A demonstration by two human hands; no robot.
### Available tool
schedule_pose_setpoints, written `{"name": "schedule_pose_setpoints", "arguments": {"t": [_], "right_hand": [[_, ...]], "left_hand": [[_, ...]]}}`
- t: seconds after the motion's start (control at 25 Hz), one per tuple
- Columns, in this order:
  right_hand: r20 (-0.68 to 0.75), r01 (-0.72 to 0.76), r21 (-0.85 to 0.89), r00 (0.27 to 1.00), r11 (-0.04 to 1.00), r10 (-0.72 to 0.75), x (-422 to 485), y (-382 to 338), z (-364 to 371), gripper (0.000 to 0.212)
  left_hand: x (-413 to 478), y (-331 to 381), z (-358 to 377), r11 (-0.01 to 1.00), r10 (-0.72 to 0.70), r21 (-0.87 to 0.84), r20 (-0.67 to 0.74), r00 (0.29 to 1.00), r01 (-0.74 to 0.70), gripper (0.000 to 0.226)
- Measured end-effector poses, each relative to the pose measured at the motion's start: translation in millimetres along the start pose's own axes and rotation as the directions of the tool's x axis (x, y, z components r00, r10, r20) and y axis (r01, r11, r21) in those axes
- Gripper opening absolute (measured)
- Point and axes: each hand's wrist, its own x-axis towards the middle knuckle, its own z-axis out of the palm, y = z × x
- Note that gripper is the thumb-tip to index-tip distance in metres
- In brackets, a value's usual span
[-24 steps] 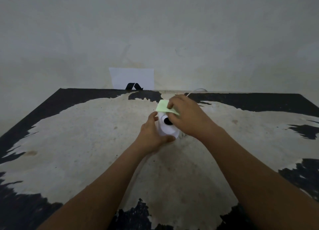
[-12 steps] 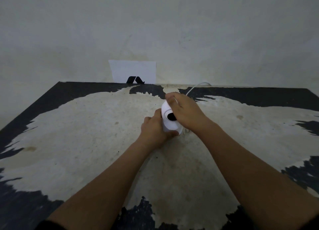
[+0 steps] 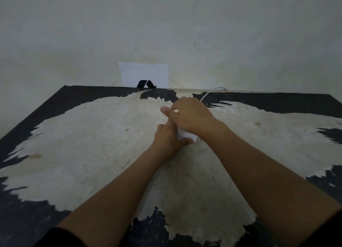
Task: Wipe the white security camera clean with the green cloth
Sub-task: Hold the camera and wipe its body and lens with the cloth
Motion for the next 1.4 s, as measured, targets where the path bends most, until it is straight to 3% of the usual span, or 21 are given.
{"name": "schedule_pose_setpoints", "arguments": {"t": [0.08,0.16,0.24,0.28,0.32,0.4,0.44,0.56,0.6,0.68,0.72,0.8,0.88,1.0,1.08,1.16,1.28,1.4], "right_hand": [[0.028,-0.178,0.289,0.984,0.941,0.177,7.2,10.4,-8.3,0.065],[0.053,-0.321,0.530,0.936,0.785,0.348,1.1,17.2,-4.4,0.069],[0.032,-0.334,0.681,0.903,0.652,0.429,-17.2,16.2,11.8,0.062],[-0.006,-0.310,0.688,0.902,0.656,0.432,-29.0,11.8,20.2,0.062],[-0.060,-0.277,0.619,0.916,0.735,0.396,-39.7,6.8,27.1,0.066],[-0.190,-0.168,0.312,0.953,0.935,0.235,-50.0,-0.8,31.4,0.073],[-0.210,-0.103,0.139,0.969,0.985,0.131,-48.4,-5.2,29.3,0.074],[-0.082,0.011,-0.123,0.996,0.992,-0.021,-27.7,-13.8,13.9,0.076],[-0.055,0.015,-0.118,0.998,0.993,-0.021,-19.0,-13.1,7.5,0.075],[0.001,-0.054,0.051,0.999,0.997,0.054,-3.6,-6.3,-4.6,0.068],[0.032,-0.118,0.188,0.993,0.975,0.114,1.5,0.9,-9.1,0.065],[0.095,-0.254,0.459,0.967,0.852,0.237,2.1,18.1,-12.4,0.063],[0.127,-0.305,0.606,0.949,0.735,0.289,-15.2,33.2,-5.6,0.058],[0.035,-0.210,0.674,0.967,0.708,0.254,-44.1,42.7,6.9,0.042],[-0.075,-0.159,0.653,0.959,0.741,0.272,-58.1,45.0,16.8,0.044],[-0.173,-0.155,0.607,0.932,0.779,0.320,-71.0,43.4,23.1,0.032],[-0.197,-0.153,0.673,0.907,0.724,0.374,-92.8,42.4,27.3,0.024],[-0.131,-0.149,0.717,0.930,0.681,0.342,-105.2,37.9,21.5,0.025]], "left_hand": [[1.9,-0.5,2.1,0.998,0.025,0.056,0.011,1.000,-0.025,0.093],[3.8,0.5,3.8,0.995,0.052,0.088,-0.006,0.999,-0.051,0.093],[8.3,1.2,5.5,0.996,0.038,0.081,-0.008,0.999,-0.037,0.091],[5.3,3.3,3.2,0.994,0.045,0.097,-0.021,0.999,-0.042,0.084],[3.8,0.8,1.9,0.992,0.057,0.113,-0.036,0.998,-0.053,0.072],[-0.2,-5.0,-1.8,0.988,0.093,0.122,0.000,0.996,-0.092,0.055],[0.9,-7.1,1.3,0.982,0.112,0.152,0.026,0.993,-0.115,0.056],[4.2,2.5,5.6,0.991,0.033,0.132,-0.075,0.997,-0.023,0.059],[7.1,8.7,6.8,0.982,0.012,0.188,-0.126,0.992,0.012,0.062],[6.7,14.6,4.0,0.958,0.025,0.287,-0.021,0.999,-0.018,0.074],[5.7,10.6,2.9,0.971,0.023,0.236,0.033,0.999,-0.030,0.082],[2.7,0.2,-1.3,0.988,0.051,0.147,-0.010,0.999,-0.049,0.091],[2.3,-3.3,1.6,0.989,0.082,0.126,-0.029,0.996,-0.077,0.093],[5.4,-0.4,3.8,0.989,0.101,0.112,-0.061,0.993,-0.094,0.093],[3.6,-1.3,3.9,0.988,0.098,0.123,-0.070,0.993,-0.088,0.092],[3.3,-1.1,4.0,0.992,0.089,0.099,-0.052,0.995,-0.084,0.093],[-2.3,-2.1,-3.6,0.994,0.079,0.076,-0.012,0.997,-0.078,0.089],[-15.9,-11.4,-12.7,0.991,0.116,0.069,-0.078,0.990,-0.111,0.066]]}}
